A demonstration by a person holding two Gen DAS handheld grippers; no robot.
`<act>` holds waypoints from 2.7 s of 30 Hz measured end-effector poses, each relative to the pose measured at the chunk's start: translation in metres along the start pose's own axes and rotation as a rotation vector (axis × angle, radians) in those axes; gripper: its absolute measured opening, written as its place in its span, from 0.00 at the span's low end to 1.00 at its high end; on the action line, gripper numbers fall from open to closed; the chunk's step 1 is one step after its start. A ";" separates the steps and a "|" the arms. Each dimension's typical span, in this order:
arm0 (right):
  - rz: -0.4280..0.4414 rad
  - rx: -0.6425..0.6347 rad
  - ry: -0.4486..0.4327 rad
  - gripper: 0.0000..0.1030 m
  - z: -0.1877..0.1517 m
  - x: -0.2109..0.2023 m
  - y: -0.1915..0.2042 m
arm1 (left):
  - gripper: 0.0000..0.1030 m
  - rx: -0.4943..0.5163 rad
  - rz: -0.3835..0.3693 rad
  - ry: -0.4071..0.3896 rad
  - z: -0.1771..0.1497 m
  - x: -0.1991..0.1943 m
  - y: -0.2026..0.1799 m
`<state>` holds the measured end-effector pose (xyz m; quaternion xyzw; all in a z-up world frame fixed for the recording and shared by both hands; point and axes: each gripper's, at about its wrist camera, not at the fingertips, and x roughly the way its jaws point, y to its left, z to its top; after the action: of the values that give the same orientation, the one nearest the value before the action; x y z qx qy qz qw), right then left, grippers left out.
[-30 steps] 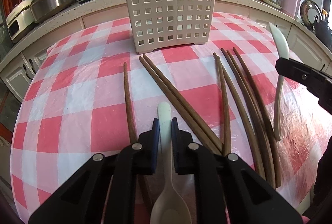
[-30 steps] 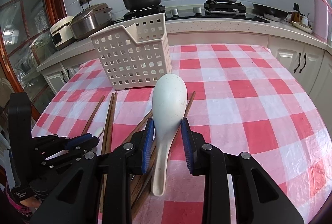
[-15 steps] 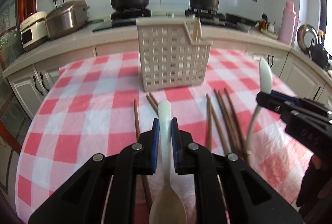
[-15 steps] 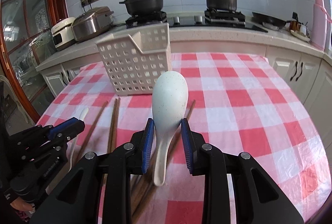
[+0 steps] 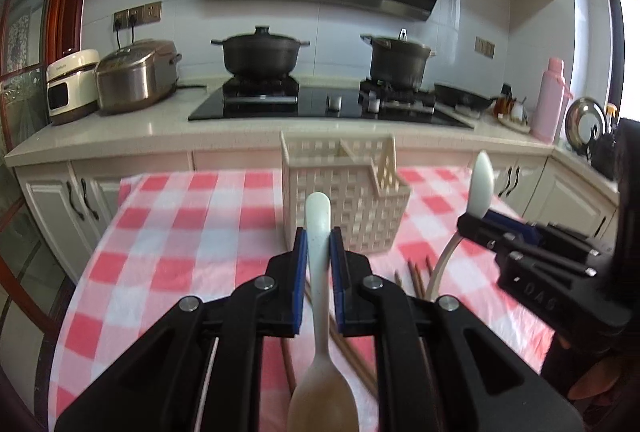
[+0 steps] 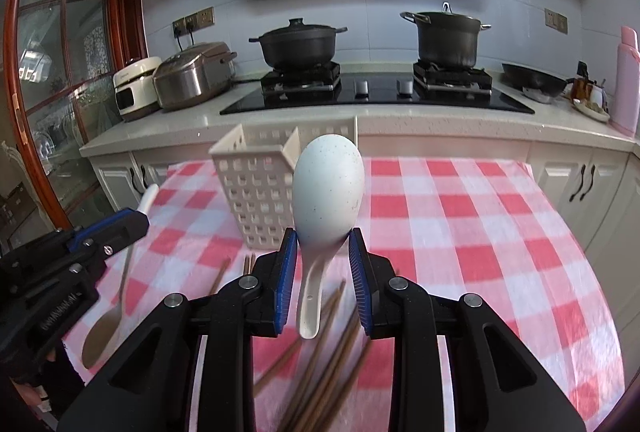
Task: Organize utensils
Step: 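Lower both spoons into the white caddy and open both tools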
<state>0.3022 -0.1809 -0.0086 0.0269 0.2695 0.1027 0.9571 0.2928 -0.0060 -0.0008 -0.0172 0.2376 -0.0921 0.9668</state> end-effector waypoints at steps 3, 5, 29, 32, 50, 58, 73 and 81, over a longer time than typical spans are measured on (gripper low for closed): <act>0.014 0.011 -0.007 0.26 0.018 0.010 -0.004 | 0.11 0.001 -0.001 -0.032 0.020 0.005 0.000; 0.022 0.016 -0.011 0.26 0.029 0.014 -0.005 | 0.11 -0.003 -0.009 -0.048 0.035 0.010 -0.001; 0.122 0.044 -0.022 0.26 0.114 0.084 -0.021 | 0.11 -0.071 -0.047 -0.196 0.160 0.091 0.005; 0.124 0.042 -0.029 0.26 0.119 0.089 -0.023 | 0.11 -0.100 -0.044 -0.210 0.164 0.103 0.011; 0.099 -0.012 -0.008 0.26 0.094 0.106 -0.028 | 0.11 -0.106 -0.004 -0.243 0.143 0.154 0.011; 0.099 -0.009 -0.004 0.26 0.090 0.103 -0.028 | 0.11 -0.080 0.008 -0.240 0.131 0.146 0.005; 0.087 0.013 0.017 0.27 0.091 0.110 -0.024 | 0.11 -0.086 0.029 -0.217 0.107 0.120 0.014; 0.074 0.012 0.002 0.36 0.094 0.101 -0.021 | 0.13 -0.073 0.050 -0.204 0.103 0.114 0.014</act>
<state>0.4393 -0.1792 0.0174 0.0426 0.2698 0.1364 0.9523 0.4417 -0.0143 0.0374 -0.0557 0.1413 -0.0571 0.9868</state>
